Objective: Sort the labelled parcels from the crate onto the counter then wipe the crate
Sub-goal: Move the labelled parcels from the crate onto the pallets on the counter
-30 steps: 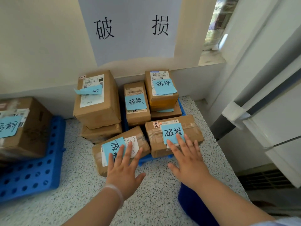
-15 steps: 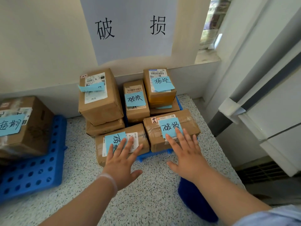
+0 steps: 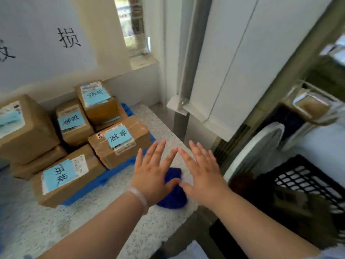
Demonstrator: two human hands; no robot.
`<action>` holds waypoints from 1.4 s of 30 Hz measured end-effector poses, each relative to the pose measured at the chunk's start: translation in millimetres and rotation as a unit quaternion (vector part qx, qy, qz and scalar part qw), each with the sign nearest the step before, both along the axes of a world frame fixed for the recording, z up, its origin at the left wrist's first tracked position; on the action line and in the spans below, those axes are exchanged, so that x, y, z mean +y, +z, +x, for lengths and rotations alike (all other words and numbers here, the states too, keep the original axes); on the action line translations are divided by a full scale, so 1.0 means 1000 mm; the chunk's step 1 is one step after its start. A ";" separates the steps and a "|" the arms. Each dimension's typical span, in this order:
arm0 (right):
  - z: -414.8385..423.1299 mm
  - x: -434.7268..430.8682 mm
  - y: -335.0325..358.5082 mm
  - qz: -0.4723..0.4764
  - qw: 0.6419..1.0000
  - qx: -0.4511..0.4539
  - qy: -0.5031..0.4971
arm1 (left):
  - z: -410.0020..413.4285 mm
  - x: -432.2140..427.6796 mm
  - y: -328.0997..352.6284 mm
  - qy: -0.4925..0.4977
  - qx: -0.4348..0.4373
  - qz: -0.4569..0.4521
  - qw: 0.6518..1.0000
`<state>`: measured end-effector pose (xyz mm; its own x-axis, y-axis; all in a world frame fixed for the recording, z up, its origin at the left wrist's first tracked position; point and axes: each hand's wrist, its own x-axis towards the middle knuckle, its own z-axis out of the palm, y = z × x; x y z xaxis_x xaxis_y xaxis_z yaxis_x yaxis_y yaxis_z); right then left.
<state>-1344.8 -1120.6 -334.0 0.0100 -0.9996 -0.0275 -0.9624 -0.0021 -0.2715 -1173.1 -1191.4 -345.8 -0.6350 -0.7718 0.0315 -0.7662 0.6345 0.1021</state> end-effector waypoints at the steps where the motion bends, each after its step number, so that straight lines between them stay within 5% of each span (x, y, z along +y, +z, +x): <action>1: -0.018 0.017 0.003 -0.003 1.000 -0.007 -0.024 | -0.022 0.010 0.002 -0.029 0.007 -0.001 1.000; 7: -0.111 0.125 0.008 0.011 0.980 -0.041 -0.192 | -0.142 0.081 0.005 -0.175 0.036 0.022 0.984; 13: -0.194 0.219 -0.027 0.093 0.918 -0.071 -0.380 | -0.213 0.142 -0.015 -0.262 -0.005 0.084 0.961; 24: -0.241 0.294 -0.096 0.236 0.849 -0.169 -0.441 | -0.293 0.191 -0.074 -0.243 -0.150 0.202 0.937; 27: -0.245 0.297 -0.116 0.257 0.806 -0.243 -0.475 | -0.308 0.208 -0.098 -0.251 -0.172 0.234 0.923; 34: -0.233 0.299 -0.164 0.280 0.627 -0.418 -0.595 | -0.320 0.242 -0.142 -0.281 -0.282 0.388 0.831; 39: -0.224 0.305 -0.177 0.275 0.589 -0.411 -0.639 | -0.316 0.254 -0.166 -0.202 -0.304 0.542 0.757; 42: -0.217 0.306 -0.180 0.234 0.575 -0.433 -0.654 | -0.316 0.253 -0.173 -0.175 -0.302 0.572 0.742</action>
